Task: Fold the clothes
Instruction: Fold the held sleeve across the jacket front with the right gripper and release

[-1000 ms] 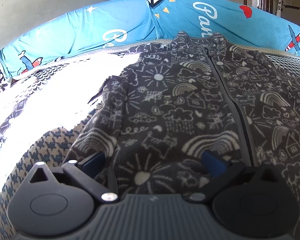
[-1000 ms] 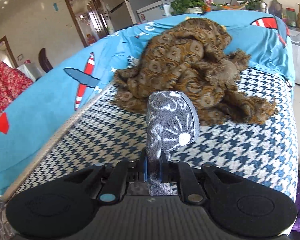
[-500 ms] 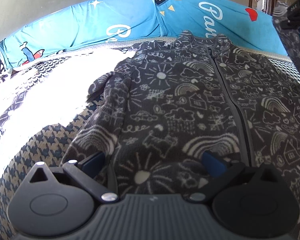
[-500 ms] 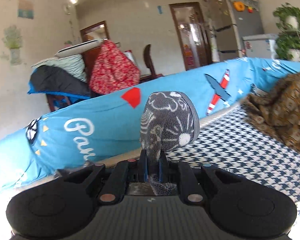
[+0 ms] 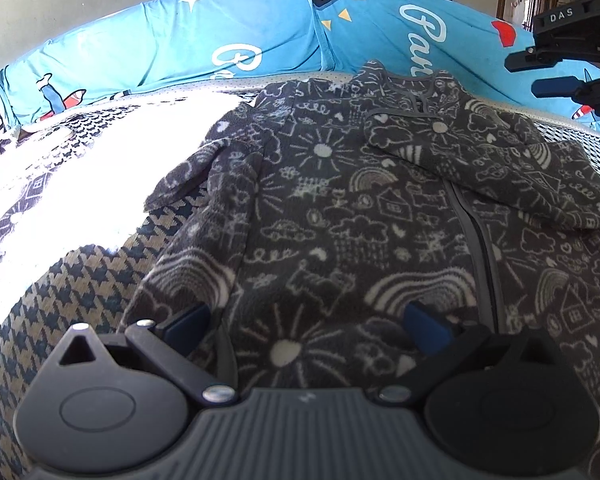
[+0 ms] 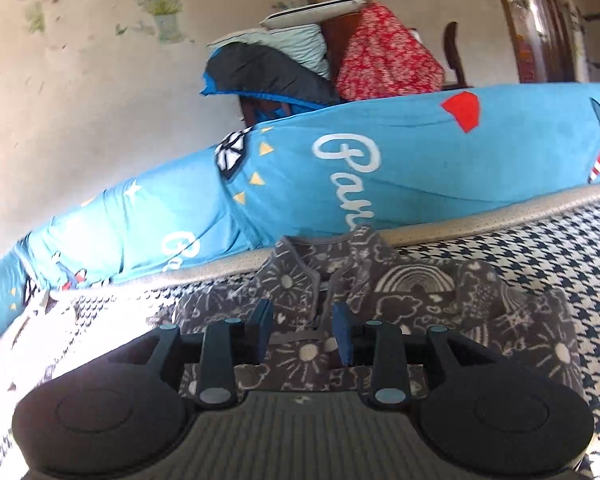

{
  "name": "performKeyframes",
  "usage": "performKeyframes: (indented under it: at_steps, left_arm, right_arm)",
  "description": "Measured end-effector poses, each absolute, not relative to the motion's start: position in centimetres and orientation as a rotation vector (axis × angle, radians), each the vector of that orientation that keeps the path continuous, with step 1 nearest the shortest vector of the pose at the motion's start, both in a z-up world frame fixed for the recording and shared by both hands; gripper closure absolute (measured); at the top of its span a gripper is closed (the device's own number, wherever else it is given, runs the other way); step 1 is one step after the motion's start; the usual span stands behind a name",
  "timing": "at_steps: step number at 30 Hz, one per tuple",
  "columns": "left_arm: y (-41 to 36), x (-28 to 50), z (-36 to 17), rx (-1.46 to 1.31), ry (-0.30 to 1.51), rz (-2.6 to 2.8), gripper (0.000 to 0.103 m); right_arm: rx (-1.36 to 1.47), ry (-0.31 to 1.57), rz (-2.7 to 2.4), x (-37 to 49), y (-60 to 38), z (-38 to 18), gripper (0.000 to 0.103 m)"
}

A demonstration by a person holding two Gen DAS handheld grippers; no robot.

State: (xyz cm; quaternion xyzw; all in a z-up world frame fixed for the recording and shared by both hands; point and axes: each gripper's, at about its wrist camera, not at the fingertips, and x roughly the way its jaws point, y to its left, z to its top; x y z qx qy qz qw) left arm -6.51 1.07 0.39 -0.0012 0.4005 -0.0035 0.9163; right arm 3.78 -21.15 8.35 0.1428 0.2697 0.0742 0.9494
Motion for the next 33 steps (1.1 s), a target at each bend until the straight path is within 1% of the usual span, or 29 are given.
performKeyframes:
  at_steps: [4,11,13,15,21,25,26,27,30,32,33]
  left_arm:
    - [1.2,-6.6,0.4,-0.008,0.827,-0.013,0.0]
    - [1.1,-6.6,0.4,-0.011,0.826,-0.013,0.0]
    - [1.1,-6.5,0.5,-0.012,0.827,-0.015,0.0]
    - [1.2,-6.6,0.5,-0.014,0.828,-0.018,0.0]
    - [1.4,-6.6,0.6,-0.022,0.833,-0.029,0.0]
    - [1.4,-6.5,0.6,-0.025,0.838,-0.036,0.0]
    - [1.5,-6.5,0.7,-0.027,0.839,-0.038,0.0]
    - [1.5,-6.5,0.7,-0.03,0.841,-0.04,0.0]
    - [2.0,-6.6,1.1,-0.053,0.842,-0.039,0.0]
    - [2.5,-6.6,1.4,-0.073,0.841,-0.028,0.0]
    - [2.8,-6.6,1.5,-0.083,0.841,-0.021,0.0]
  right_arm:
    - [0.348,0.581,0.043,4.2,-23.0,7.6,0.071]
    - [0.249,0.679,0.114,5.1,-20.6,6.0,0.07]
    - [0.244,0.702,0.138,5.3,-19.9,5.5,0.069]
    - [0.225,0.72,0.137,5.6,-19.2,4.7,0.062]
    - [0.186,0.762,0.124,6.6,-17.6,2.5,0.061]
    - [0.169,0.748,0.132,6.9,-16.9,2.3,0.061]
    - [0.165,0.743,0.135,6.9,-16.7,2.3,0.064]
    - [0.161,0.737,0.138,7.0,-16.5,2.3,0.073]
    - [0.148,0.721,0.148,7.1,-15.9,2.4,0.089]
    - [0.143,0.709,0.16,7.1,-15.6,2.5,0.095]
    - [0.148,0.699,0.18,6.8,-15.5,3.0,0.095]
